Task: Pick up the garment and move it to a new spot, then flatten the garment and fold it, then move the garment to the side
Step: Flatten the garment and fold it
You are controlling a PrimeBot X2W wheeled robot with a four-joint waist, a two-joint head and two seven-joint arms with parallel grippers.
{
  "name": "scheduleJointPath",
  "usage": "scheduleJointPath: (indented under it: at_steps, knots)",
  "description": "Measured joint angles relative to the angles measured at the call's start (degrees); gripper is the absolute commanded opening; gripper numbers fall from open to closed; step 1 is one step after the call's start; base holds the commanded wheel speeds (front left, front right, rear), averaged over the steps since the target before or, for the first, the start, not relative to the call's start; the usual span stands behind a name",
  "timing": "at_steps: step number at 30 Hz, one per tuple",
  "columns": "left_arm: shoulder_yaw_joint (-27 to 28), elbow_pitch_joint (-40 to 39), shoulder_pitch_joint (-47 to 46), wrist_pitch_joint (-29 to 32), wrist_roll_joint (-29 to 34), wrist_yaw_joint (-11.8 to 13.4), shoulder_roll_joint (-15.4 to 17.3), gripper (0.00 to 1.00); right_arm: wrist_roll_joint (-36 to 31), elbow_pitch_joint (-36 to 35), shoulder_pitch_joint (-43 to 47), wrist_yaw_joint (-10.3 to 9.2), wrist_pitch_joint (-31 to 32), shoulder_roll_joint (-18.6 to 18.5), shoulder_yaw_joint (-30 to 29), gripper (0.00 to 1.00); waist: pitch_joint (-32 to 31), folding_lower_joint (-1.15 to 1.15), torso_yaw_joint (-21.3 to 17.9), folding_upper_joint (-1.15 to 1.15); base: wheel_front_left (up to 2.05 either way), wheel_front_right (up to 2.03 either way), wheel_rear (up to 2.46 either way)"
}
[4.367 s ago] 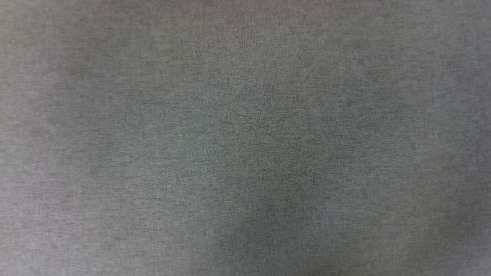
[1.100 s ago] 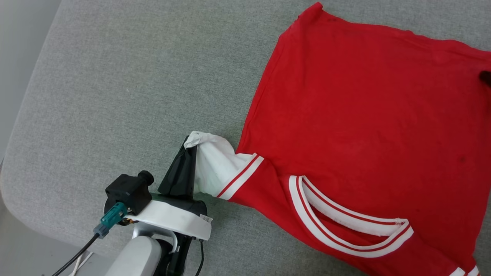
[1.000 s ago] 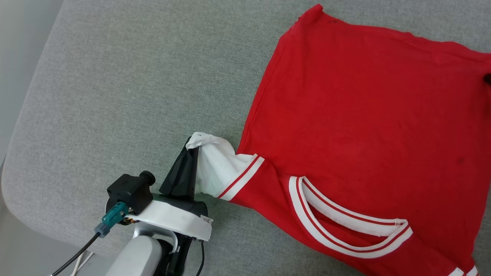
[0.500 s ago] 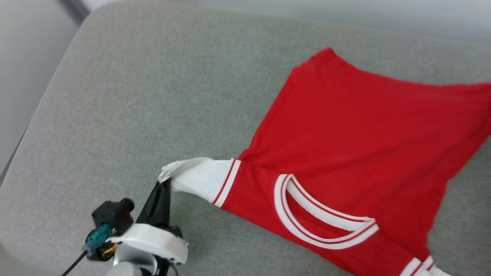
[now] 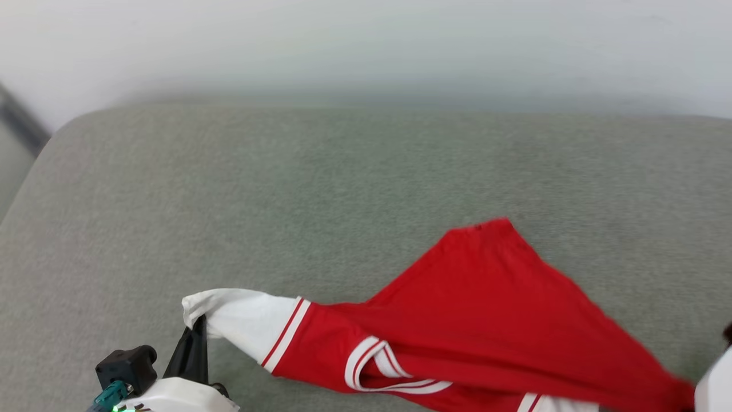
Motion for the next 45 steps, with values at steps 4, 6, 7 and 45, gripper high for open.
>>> scheduleJointPath:
  at_steps: [4,6,7,45]
  knots:
    - [0.1,0.0,1.0,0.9,-0.2,0.5,0.8,0.0,0.1,0.1,7.6,0.0,-0.9,4.7,-0.5,0.19,-1.8,0.0,-2.4,0.0,0.0,0.0,0.0]
    - [0.0,-0.1,1.4,1.5,0.0,0.5,1.4,0.0,0.8,0.2,10.0,-0.01,-1.8,7.2,-0.7,1.0,-2.5,-0.01,-3.2,0.0,0.0,0.0,0.0]
    - [0.0,-0.2,1.5,1.7,0.0,0.6,1.6,0.0,0.9,0.0,10.8,-0.01,-3.3,8.1,-0.7,1.0,-2.7,-0.01,-3.6,0.0,0.0,0.0,0.0]
    - [-6.9,-3.8,-13.6,1.5,5.4,-1.9,-0.5,0.0,5.8,1.0,-28.5,-0.01,-5.8,-0.7,26.0,1.0,12.9,0.02,3.7,0.0,0.0,0.0,0.0]
